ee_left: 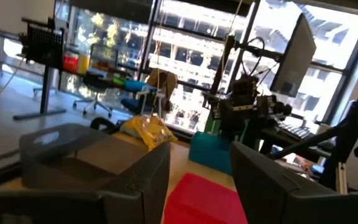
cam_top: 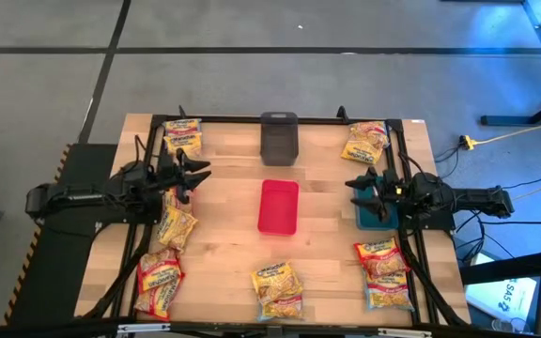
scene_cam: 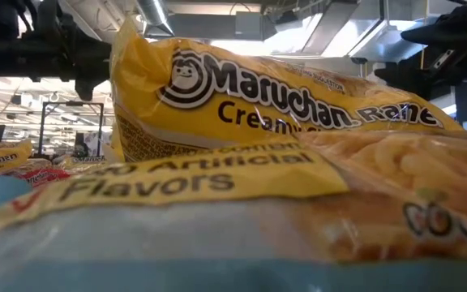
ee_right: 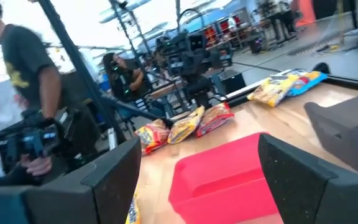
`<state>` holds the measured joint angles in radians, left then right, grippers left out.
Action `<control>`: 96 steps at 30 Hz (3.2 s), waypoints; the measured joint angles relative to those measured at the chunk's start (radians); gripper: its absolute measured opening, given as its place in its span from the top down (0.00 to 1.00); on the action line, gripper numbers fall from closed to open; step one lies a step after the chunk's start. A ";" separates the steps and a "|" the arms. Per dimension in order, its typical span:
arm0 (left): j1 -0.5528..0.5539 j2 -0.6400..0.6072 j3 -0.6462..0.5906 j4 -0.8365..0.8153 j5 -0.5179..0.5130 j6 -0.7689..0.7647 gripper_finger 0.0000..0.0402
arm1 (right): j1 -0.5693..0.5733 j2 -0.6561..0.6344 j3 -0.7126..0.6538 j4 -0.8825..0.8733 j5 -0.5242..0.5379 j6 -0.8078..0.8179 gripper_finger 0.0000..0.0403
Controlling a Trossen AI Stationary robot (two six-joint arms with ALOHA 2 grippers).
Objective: Sort Maruchan noodles
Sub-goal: Put the yellow noodle pack into the red bin
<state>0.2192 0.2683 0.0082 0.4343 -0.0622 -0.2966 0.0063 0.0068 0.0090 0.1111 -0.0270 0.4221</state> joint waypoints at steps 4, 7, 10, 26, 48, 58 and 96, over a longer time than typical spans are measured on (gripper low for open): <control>0.000 0.060 0.000 0.082 -0.002 -0.038 0.60 | 0.000 0.018 0.000 0.000 -0.002 -0.017 0.27; 0.000 0.102 0.014 0.106 -0.002 -0.065 0.60 | 0.000 0.046 0.000 0.000 0.030 -0.044 0.27; -0.021 0.168 0.049 0.106 -0.001 -0.087 0.60 | 0.000 0.084 0.000 0.009 0.067 -0.061 0.27; -0.302 0.460 0.199 0.067 -0.059 -0.099 0.60 | 0.001 0.423 0.090 0.199 0.033 -0.002 0.27; -0.532 0.749 0.357 -0.017 -0.173 -0.169 0.60 | 0.122 0.791 0.277 0.177 -0.019 0.013 0.27; -0.618 0.785 0.357 0.016 -0.264 -0.228 0.60 | 0.296 0.930 0.340 0.177 0.115 0.023 0.27; -0.856 1.536 0.809 0.072 -0.132 -0.341 0.60 | 0.662 1.668 0.754 0.185 0.254 0.200 0.27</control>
<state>-0.6365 1.8041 0.8175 0.5063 -0.1946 -0.6380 0.6685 1.6748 0.7630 0.2963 0.2271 0.6222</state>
